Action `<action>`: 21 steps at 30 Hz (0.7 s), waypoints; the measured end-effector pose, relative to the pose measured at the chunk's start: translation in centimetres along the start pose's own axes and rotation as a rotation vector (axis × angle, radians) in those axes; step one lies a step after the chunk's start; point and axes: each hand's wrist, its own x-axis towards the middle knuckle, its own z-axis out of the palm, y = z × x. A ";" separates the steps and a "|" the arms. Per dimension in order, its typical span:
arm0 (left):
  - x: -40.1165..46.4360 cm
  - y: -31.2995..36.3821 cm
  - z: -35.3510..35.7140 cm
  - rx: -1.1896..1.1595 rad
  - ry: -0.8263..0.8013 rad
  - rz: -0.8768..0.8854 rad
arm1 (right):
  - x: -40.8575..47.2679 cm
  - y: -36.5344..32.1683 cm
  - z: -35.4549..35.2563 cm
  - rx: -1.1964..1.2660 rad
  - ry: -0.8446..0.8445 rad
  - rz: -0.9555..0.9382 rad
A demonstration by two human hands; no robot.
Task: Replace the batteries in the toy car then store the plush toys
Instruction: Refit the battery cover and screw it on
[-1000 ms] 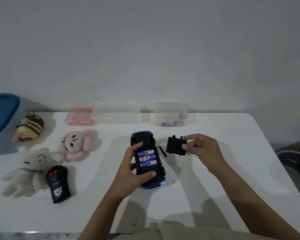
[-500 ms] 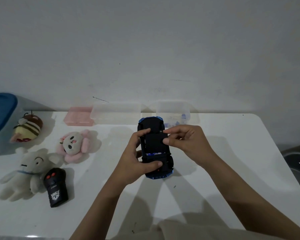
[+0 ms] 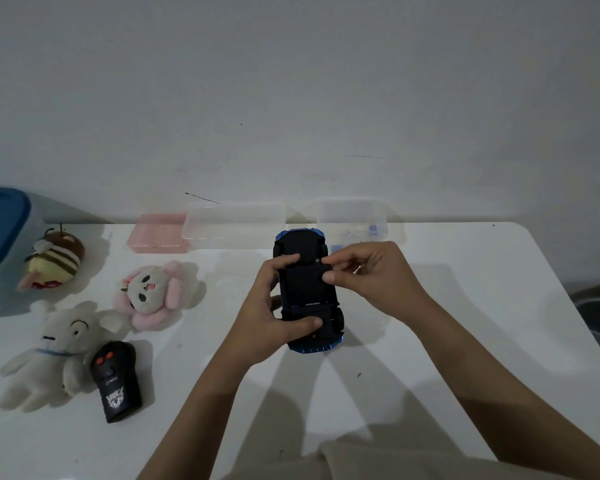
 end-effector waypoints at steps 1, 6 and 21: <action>0.0 0.0 -0.1 0.004 0.000 0.000 | 0.1 0.0 0.0 0.035 -0.012 0.007; 0.2 0.1 -0.4 0.008 -0.006 0.000 | 0.4 0.0 0.0 0.162 -0.051 0.047; 0.4 0.4 -0.3 0.022 -0.004 0.019 | 0.5 0.1 0.2 0.097 0.023 0.039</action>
